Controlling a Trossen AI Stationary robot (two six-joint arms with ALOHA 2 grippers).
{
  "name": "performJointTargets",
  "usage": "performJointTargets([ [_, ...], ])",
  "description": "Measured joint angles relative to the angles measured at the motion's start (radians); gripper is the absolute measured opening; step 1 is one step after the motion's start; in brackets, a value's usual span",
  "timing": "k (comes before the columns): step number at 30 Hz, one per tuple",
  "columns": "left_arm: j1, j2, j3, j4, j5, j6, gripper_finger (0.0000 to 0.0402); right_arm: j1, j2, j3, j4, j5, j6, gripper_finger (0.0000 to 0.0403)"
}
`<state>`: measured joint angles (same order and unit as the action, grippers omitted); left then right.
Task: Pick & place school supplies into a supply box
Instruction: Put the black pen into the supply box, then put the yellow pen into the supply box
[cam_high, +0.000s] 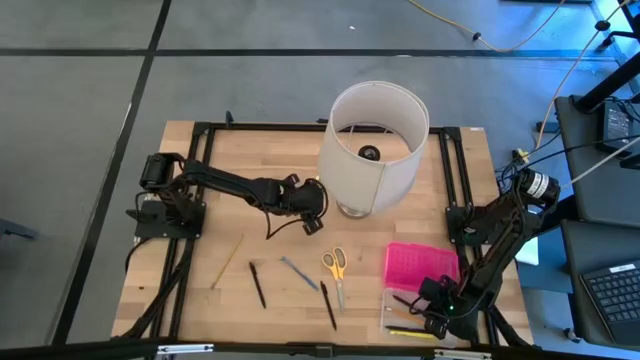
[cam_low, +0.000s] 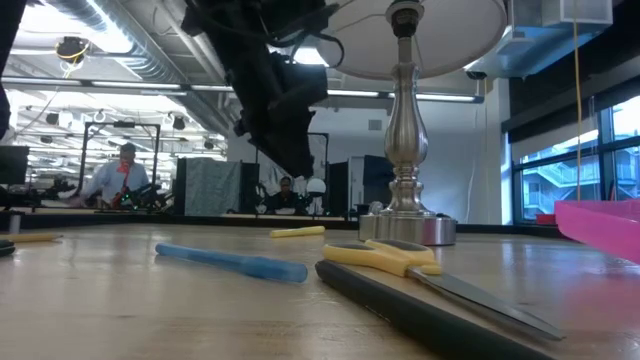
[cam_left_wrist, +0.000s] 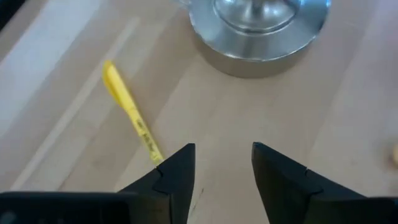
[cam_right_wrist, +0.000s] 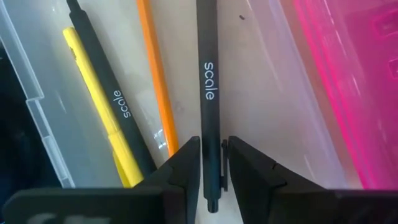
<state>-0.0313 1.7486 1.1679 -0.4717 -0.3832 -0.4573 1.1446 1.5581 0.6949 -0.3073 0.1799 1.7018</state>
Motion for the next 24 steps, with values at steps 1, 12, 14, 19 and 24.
performJointTargets([
  [1,-0.003,0.003,0.0,-0.013,-0.019,-0.018,0.0152,0.0,0.0,0.0,0.0,0.0,0.0,0.0089],
  [12,0.095,0.049,0.0,0.013,-0.123,-0.081,0.015,0.001,-0.056,-0.002,-0.031,0.058,-0.005,0.009],
  [14,0.13,0.062,0.0,0.007,-0.117,-0.081,0.015,0.001,-0.059,-0.002,-0.032,0.061,-0.005,0.009],
  [19,0.219,0.135,0.0,0.088,-0.035,-0.073,0.0144,0.002,-0.06,-0.002,-0.03,0.062,-0.004,0.009],
  [24,0.285,0.218,0.0,0.203,0.059,-0.046,0.0144,0.004,-0.06,-0.002,-0.033,0.062,-0.004,0.009],
])
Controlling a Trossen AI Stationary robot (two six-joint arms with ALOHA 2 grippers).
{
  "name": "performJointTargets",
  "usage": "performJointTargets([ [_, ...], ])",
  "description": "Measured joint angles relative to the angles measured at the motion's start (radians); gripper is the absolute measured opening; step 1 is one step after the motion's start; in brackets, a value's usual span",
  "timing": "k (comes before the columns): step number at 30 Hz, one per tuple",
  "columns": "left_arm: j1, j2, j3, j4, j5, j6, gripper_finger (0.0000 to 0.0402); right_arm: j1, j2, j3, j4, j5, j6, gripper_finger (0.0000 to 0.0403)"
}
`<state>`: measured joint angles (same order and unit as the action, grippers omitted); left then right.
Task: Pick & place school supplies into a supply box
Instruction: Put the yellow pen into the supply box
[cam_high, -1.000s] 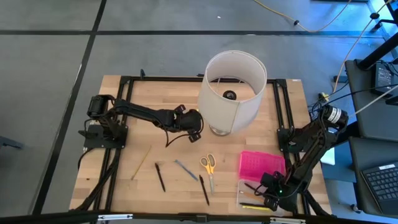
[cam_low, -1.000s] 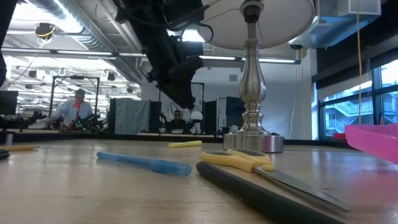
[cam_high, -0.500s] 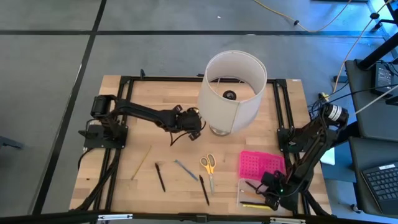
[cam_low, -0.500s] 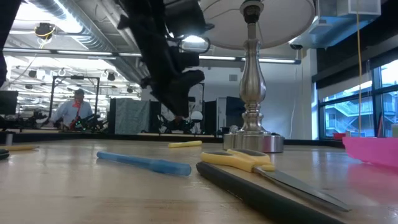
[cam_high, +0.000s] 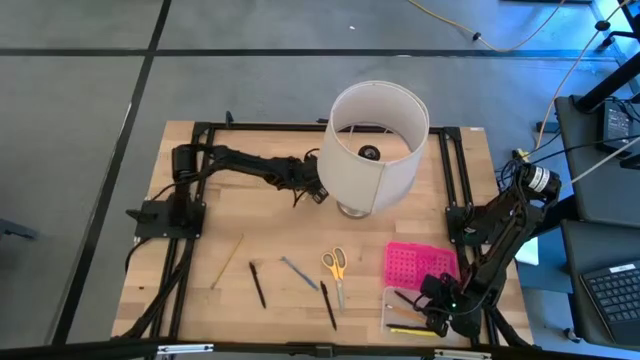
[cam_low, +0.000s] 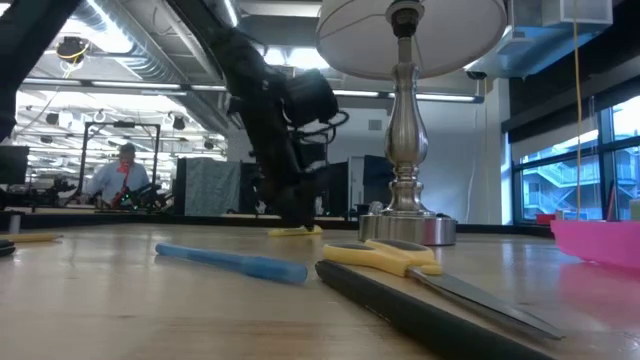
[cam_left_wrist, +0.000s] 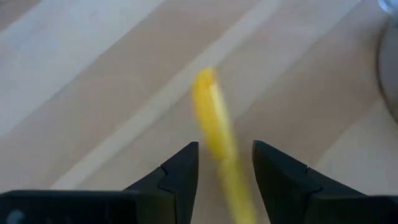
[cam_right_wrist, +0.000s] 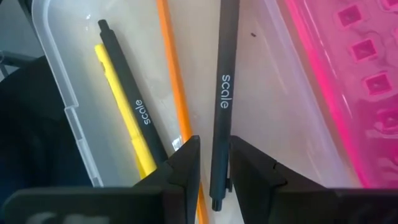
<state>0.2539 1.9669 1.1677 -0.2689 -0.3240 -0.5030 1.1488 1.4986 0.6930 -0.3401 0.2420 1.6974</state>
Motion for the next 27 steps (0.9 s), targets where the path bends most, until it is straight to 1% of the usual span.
performJointTargets([
  [4,0.026,0.031,0.004,0.033,0.045,0.007,0.0143,0.0,0.0,0.0,-0.001,0.0,0.0,0.009],
  [9,0.033,0.041,0.005,0.003,0.063,0.031,0.0132,0.0,0.0,0.0,-0.003,0.0,0.0,0.009],
  [13,0.025,0.042,0.005,0.003,0.073,0.088,0.0101,0.0,0.0,0.0,-0.003,0.001,0.0,0.009],
  [18,0.009,0.041,0.005,-0.003,0.071,0.129,0.005,0.0,0.0,0.0,-0.003,0.001,0.001,0.009],
  [21,0.0,0.033,0.004,-0.007,0.068,0.14,0.0028,0.0,0.0,0.0,0.004,0.001,0.003,0.009],
  [24,-0.015,0.004,-0.001,-0.05,0.073,0.14,0.0022,0.0,-0.003,0.003,0.006,0.01,0.003,0.009],
  [27,-0.037,-0.035,-0.005,-0.131,0.094,0.128,0.003,0.002,-0.01,0.023,0.004,0.046,0.003,0.009],
])
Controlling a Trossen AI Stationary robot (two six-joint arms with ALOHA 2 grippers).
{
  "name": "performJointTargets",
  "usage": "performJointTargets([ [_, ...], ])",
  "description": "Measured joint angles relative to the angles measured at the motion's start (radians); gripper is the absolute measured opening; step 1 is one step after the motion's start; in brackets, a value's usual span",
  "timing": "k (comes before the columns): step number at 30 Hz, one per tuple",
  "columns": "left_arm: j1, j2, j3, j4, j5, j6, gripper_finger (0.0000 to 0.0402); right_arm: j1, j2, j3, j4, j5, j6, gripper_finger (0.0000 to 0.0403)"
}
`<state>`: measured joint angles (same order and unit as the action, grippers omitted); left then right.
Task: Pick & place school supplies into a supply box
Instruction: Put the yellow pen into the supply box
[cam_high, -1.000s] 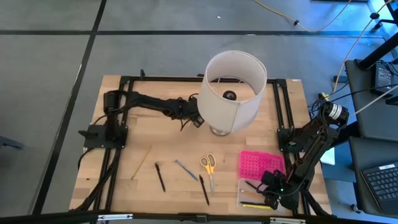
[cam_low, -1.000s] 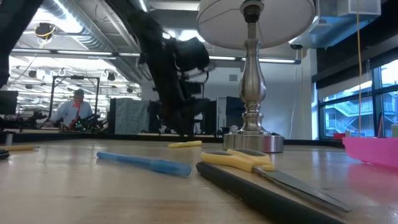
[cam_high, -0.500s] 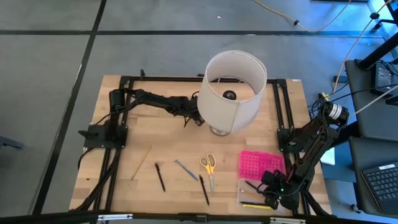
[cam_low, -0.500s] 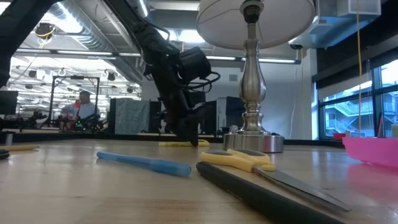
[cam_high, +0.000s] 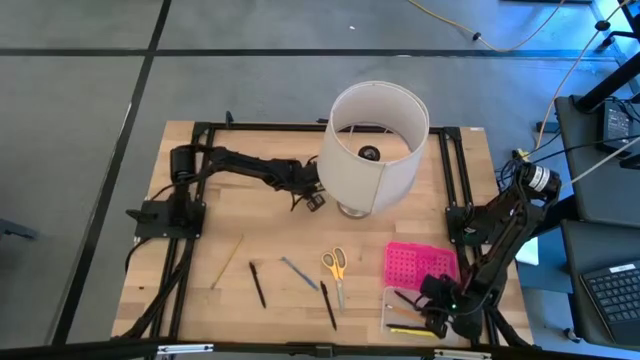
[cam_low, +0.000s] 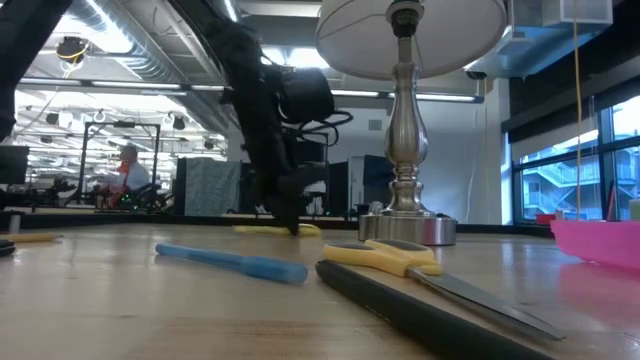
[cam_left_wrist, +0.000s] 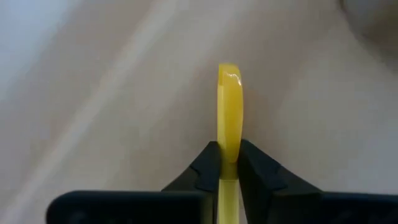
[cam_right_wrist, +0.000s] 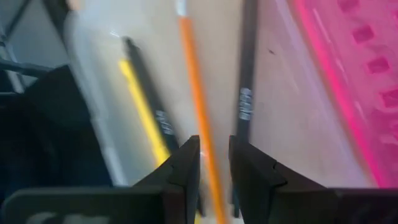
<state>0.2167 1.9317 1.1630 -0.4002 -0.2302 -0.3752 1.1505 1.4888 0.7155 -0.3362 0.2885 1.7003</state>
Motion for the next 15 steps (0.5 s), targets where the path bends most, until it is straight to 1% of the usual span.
performJointTargets([
  [3,-0.034,-0.047,-0.002,-0.071,0.019,-0.024,0.0036,0.004,-0.012,0.038,-0.019,0.061,-0.017,0.009],
  [7,-0.098,-0.097,0.0,-0.1,0.066,-0.056,0.0034,0.006,-0.014,0.1,-0.078,0.214,-0.166,0.009],
  [10,-0.167,-0.114,0.0,-0.058,0.118,-0.056,0.0031,0.004,-0.014,0.125,-0.084,0.328,-0.328,0.009],
  [12,-0.213,-0.114,0.001,0.008,0.141,-0.046,0.0031,-0.002,-0.014,0.134,-0.089,0.403,-0.43,0.009],
  [15,-0.282,-0.113,0.001,0.133,0.157,0.004,0.0033,-0.026,-0.013,0.136,-0.094,0.493,-0.517,0.009],
])
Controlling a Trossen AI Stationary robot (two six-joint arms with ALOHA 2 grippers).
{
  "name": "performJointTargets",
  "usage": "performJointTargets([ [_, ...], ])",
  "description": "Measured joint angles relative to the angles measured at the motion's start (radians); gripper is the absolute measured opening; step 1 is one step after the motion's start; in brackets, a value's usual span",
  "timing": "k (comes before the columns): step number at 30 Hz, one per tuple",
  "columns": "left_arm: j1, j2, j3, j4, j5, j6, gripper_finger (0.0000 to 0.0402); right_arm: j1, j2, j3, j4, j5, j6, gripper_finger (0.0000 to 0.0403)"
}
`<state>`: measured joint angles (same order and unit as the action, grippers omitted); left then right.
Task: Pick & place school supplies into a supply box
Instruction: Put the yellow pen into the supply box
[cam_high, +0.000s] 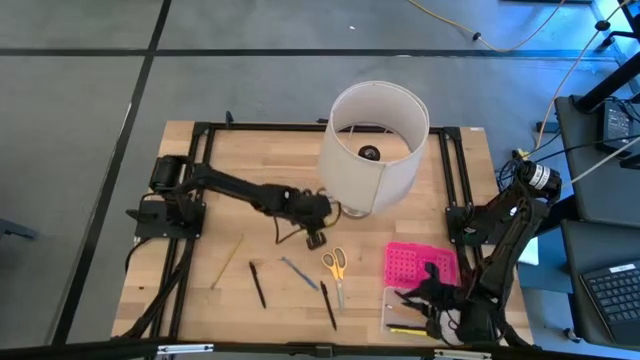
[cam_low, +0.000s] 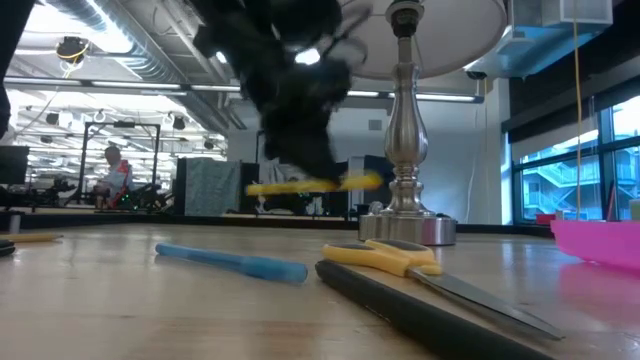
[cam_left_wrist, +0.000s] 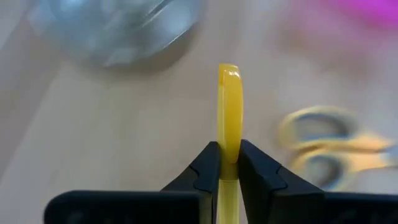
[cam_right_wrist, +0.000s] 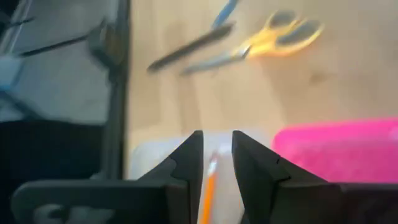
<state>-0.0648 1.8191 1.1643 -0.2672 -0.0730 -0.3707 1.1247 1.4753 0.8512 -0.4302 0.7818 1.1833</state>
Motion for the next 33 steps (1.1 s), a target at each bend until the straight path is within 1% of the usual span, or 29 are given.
performJointTargets([
  [2,-0.044,0.005,0.001,0.093,0.002,0.036,0.0033,-0.023,0.0,0.0,-0.002,0.037,-0.018,0.009],
  [7,-0.136,0.005,0.002,0.303,-0.003,0.132,0.0033,-0.084,0.0,0.0,0.01,0.04,-0.109,0.0096],
  [12,-0.194,0.005,0.003,0.427,-0.018,0.27,0.0034,-0.135,0.0,0.0,0.086,0.068,-0.268,0.0133],
  [15,-0.211,0.005,0.003,0.436,-0.055,0.311,0.0033,-0.166,0.0,0.0,0.141,0.087,-0.356,0.0168],
  [17,-0.211,0.005,0.003,0.436,-0.084,0.33,0.0033,-0.187,0.0,0.0,0.161,0.12,-0.412,0.0191],
  [21,-0.206,0.005,0.003,0.435,-0.092,0.341,0.0034,-0.223,0.0,0.0,0.194,0.168,-0.513,0.0226],
  [24,-0.205,0.005,0.003,0.435,-0.092,0.341,0.0033,-0.252,0.0,0.0,0.204,0.169,-0.561,0.0238],
  [29,-0.205,0.005,0.003,0.435,-0.086,0.343,0.0034,-0.316,0.0,0.0,0.203,0.168,-0.566,0.024],
  [33,-0.205,0.005,0.003,0.436,-0.062,0.35,0.0034,-0.342,0.0,0.0,0.223,0.157,-0.607,0.024],
])
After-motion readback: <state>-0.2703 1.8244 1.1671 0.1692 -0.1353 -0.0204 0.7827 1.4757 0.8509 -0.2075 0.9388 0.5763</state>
